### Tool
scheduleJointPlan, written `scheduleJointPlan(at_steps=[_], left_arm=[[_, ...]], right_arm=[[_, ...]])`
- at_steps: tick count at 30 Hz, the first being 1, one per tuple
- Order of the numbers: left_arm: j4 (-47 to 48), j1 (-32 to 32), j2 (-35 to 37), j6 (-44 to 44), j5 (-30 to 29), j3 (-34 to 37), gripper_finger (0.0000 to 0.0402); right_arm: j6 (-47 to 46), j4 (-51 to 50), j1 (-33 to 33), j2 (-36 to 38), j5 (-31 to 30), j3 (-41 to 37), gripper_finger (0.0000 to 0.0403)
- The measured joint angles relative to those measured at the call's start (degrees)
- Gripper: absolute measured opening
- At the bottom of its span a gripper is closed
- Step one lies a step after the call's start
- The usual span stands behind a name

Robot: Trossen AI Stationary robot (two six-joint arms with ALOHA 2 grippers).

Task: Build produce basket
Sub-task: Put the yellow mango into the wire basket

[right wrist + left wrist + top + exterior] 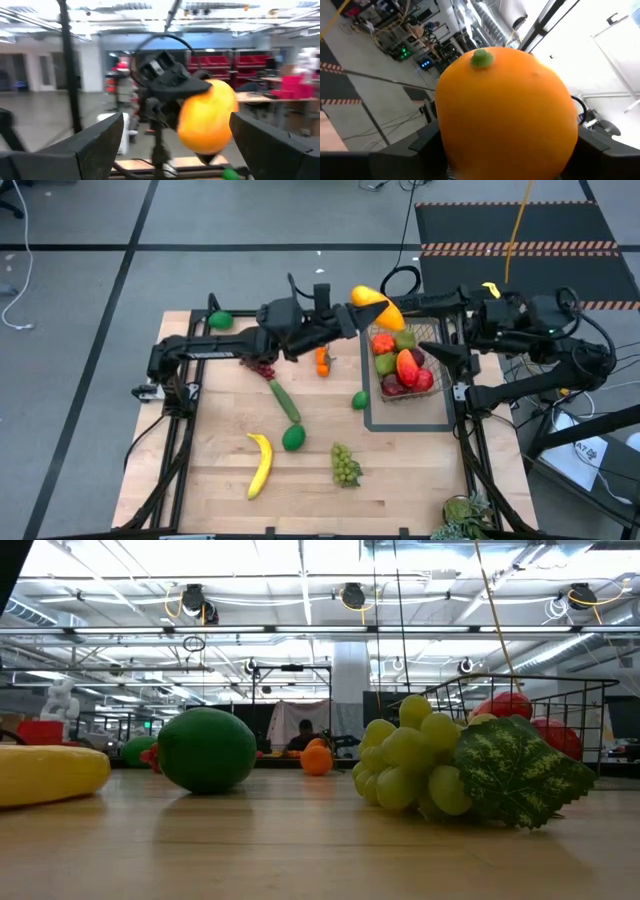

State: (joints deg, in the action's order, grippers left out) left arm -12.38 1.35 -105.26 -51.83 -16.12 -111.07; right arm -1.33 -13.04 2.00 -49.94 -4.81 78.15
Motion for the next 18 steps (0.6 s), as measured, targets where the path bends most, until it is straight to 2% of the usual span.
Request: scheduleJointPlan(at_steps=[4, 9, 14, 18], left_arm=[[-0.2, 1.63, 1.5, 0.64, 2.91, 0.0, 0.0282], [-0.25, 3.28, 4.15, 1.38, 5.75, -0.04, 0.0282], [-1.14, 4.78, 6.5, 4.24, 6.06, -0.02, 0.0282], [-1.28, 5.84, 8.31, 8.05, 7.08, -0.02, 0.0282]], right_arm=[[5.0, 1.59, 0.09, -2.16, -5.52, -0.01, 0.0357], [8.93, 11.01, 0.39, -6.93, -8.67, -0.02, 0.0357], [11.94, 19.25, 0.73, -12.67, -11.25, 0.0, 0.0357], [19.84, 24.73, 2.8, -16.77, -20.74, 2.05, 0.0357]])
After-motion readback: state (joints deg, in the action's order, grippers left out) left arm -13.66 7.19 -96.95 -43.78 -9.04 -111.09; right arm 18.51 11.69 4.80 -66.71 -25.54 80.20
